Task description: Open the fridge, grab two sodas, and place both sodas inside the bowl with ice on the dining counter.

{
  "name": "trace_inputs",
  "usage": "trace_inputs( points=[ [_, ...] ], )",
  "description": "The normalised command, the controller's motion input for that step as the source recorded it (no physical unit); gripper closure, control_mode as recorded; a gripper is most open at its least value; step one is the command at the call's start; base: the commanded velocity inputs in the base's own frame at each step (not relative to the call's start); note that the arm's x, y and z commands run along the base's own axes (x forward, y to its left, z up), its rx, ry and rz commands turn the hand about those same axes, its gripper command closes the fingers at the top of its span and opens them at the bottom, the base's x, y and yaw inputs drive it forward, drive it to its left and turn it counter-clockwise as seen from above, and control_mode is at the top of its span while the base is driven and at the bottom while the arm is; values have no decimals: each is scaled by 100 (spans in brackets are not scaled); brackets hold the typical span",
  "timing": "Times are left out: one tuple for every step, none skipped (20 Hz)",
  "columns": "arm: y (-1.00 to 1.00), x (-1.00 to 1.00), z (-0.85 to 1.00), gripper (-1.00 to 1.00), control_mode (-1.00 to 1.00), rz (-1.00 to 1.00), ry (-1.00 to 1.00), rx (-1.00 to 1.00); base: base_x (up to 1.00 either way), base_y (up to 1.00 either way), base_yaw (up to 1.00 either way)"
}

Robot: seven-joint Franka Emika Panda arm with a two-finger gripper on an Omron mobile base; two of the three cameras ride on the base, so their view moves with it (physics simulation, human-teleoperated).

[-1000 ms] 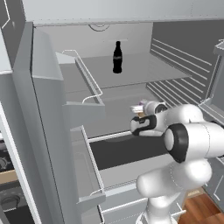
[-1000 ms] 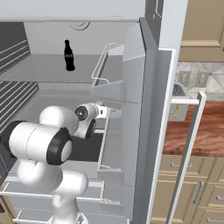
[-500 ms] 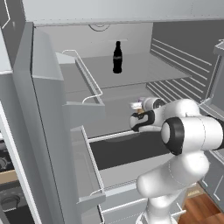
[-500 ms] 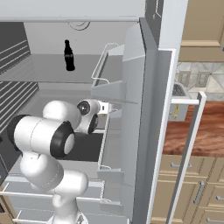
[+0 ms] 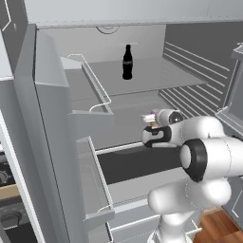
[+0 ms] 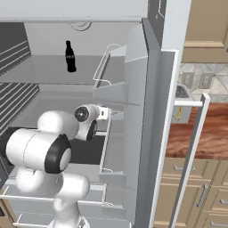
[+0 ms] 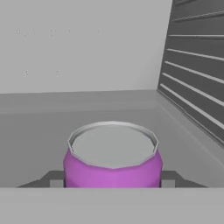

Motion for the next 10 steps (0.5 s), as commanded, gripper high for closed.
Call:
trace_inputs(
  points=[
    [23, -80, 25, 100, -100, 0, -1, 0, 0, 0, 0],
    [22, -78, 35, 100, -100, 0, 0, 0, 0, 0, 0],
    [21, -71, 51, 100, -100, 0, 0, 0, 0, 0, 0],
    [22, -64, 57, 100, -100, 0, 0, 0, 0, 0, 0],
    [20, -58, 70, 100, -100, 0, 0, 1, 0, 0, 0],
    [16, -51, 84, 100, -100, 0, 4, 4, 0, 0, 0],
    [12, -46, 93, 100, -100, 0, 10, 4, 0, 0, 0],
    [12, -43, 92, 100, -100, 0, 12, 4, 0, 0, 0],
    [14, -38, 91, 100, -100, -1, 15, 3, 0, 0, 0],
    [5, -38, 86, 100, -100, 0, 18, 5, 0, 0, 0]
  ],
)
